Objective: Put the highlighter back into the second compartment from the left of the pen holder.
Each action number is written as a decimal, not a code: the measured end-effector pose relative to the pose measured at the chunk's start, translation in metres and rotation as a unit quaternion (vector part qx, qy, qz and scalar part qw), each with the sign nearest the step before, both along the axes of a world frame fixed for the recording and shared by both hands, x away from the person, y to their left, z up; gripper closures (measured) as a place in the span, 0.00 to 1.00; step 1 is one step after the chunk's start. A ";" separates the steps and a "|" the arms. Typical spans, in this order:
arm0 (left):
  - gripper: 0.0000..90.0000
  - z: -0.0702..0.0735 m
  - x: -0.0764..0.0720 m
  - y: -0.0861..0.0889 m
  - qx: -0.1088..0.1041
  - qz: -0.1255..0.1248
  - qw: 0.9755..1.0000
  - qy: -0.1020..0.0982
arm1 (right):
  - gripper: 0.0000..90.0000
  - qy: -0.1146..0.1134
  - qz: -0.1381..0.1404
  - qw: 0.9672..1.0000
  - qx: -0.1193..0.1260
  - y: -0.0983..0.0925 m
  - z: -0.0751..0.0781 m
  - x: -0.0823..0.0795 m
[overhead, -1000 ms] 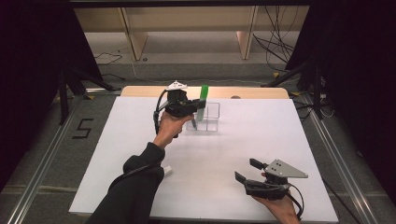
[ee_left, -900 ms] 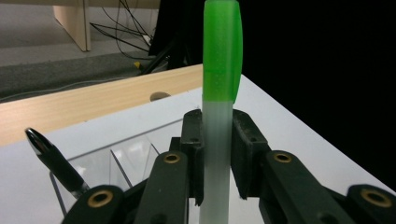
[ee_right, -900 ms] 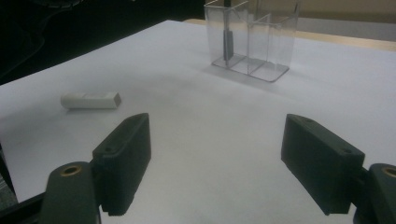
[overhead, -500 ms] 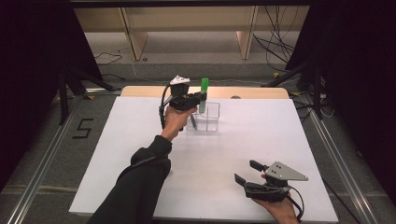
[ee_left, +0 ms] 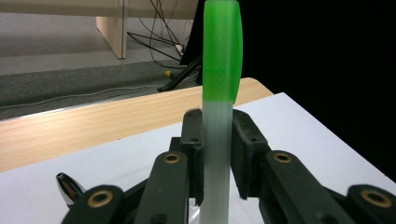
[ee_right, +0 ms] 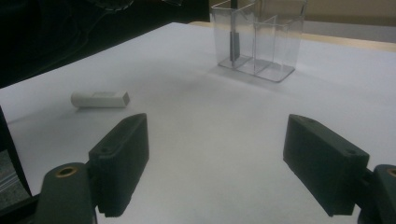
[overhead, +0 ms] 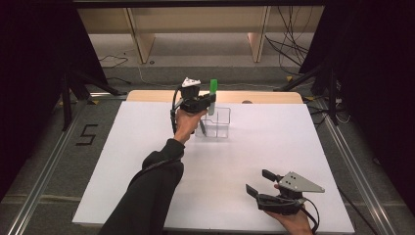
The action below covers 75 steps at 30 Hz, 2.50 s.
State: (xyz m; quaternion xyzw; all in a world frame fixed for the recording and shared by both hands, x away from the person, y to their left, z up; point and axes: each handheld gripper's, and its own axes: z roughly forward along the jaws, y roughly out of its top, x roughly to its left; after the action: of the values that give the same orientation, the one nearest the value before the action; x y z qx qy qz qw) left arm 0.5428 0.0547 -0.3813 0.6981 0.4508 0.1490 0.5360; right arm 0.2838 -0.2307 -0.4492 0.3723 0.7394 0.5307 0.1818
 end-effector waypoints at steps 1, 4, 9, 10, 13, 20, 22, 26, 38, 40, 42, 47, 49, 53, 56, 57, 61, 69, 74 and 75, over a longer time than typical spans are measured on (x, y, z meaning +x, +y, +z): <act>0.85 -0.002 0.001 -0.001 0.002 0.002 1.000 0.000 | 0.26 0.000 0.002 1.000 -0.002 0.001 0.000 -0.001; 0.85 -0.003 0.001 -0.002 0.010 0.002 1.000 -0.003 | 0.26 0.000 0.002 1.000 -0.002 0.001 0.000 -0.001; 0.85 -0.008 0.002 -0.004 0.014 0.004 1.000 0.000 | 0.26 0.001 0.004 1.000 -0.002 0.001 -0.001 -0.002; 0.85 -0.008 0.002 -0.004 0.014 0.004 1.000 0.000 | 0.26 0.000 0.004 1.000 -0.002 0.001 -0.001 -0.002; 0.85 -0.011 0.002 -0.006 0.020 0.002 1.000 0.002 | 0.26 0.000 0.004 1.000 -0.003 0.001 -0.001 -0.002; 0.85 -0.016 0.001 -0.007 0.022 0.001 1.000 0.005 | 0.26 0.000 0.005 1.000 -0.004 0.000 -0.001 -0.003; 0.85 -0.017 0.001 -0.008 0.025 -0.002 1.000 0.005 | 0.26 -0.001 0.006 1.000 -0.004 0.001 -0.002 -0.003; 0.85 -0.019 0.000 -0.010 0.034 -0.004 0.999 0.004 | 0.26 0.000 0.005 1.000 -0.004 0.001 -0.002 -0.003; 0.85 -0.022 -0.003 -0.011 0.044 -0.004 0.999 0.005 | 0.27 -0.001 0.004 1.000 -0.005 0.000 -0.002 -0.004; 0.85 -0.023 -0.003 -0.011 0.046 -0.004 0.999 0.007 | 0.27 -0.001 0.004 1.000 -0.005 0.000 -0.002 -0.004; 0.85 -0.024 -0.003 -0.011 0.045 -0.003 0.999 0.009 | 0.27 0.000 0.004 1.000 -0.006 0.001 -0.003 -0.004; 0.85 -0.026 -0.003 -0.010 0.046 -0.002 0.999 0.012 | 0.27 0.000 0.005 1.000 -0.007 0.001 -0.003 -0.004; 0.85 -0.026 -0.003 -0.010 0.048 -0.004 0.999 0.014 | 0.27 0.000 0.005 1.000 -0.008 0.001 -0.003 -0.004; 0.85 -0.027 -0.003 -0.010 0.051 -0.005 0.999 0.015 | 0.27 -0.002 0.006 1.000 -0.010 0.001 -0.003 -0.004; 0.84 -0.027 -0.003 -0.009 0.050 -0.006 0.999 0.018 | 0.27 -0.002 0.007 1.000 -0.010 0.001 -0.003 -0.004; 0.84 -0.027 -0.003 -0.009 0.048 -0.011 0.998 0.028 | 0.27 -0.002 0.007 1.000 -0.009 0.001 -0.003 -0.004; 0.66 -0.022 -0.009 -0.010 0.060 -0.018 0.997 0.042 | 0.27 -0.001 0.007 1.000 -0.010 0.001 -0.003 -0.004; 0.50 -0.007 -0.026 -0.003 0.065 -0.021 0.996 0.051 | 0.27 -0.003 0.005 1.000 -0.010 0.002 -0.003 -0.005; 0.43 -0.005 -0.036 0.003 0.067 -0.043 0.995 0.067 | 0.27 -0.003 0.006 1.000 -0.013 0.002 -0.003 -0.005; 0.42 -0.005 -0.042 0.006 0.067 -0.054 0.994 0.072 | 0.27 -0.003 0.005 1.000 -0.013 0.002 -0.003 -0.005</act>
State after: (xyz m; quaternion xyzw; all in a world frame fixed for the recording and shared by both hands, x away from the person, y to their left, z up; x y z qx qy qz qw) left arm 0.5006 0.0609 -0.3860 0.7649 0.4388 0.0987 0.4611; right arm 0.2785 -0.2285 -0.4525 0.3643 0.7477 0.5231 0.1861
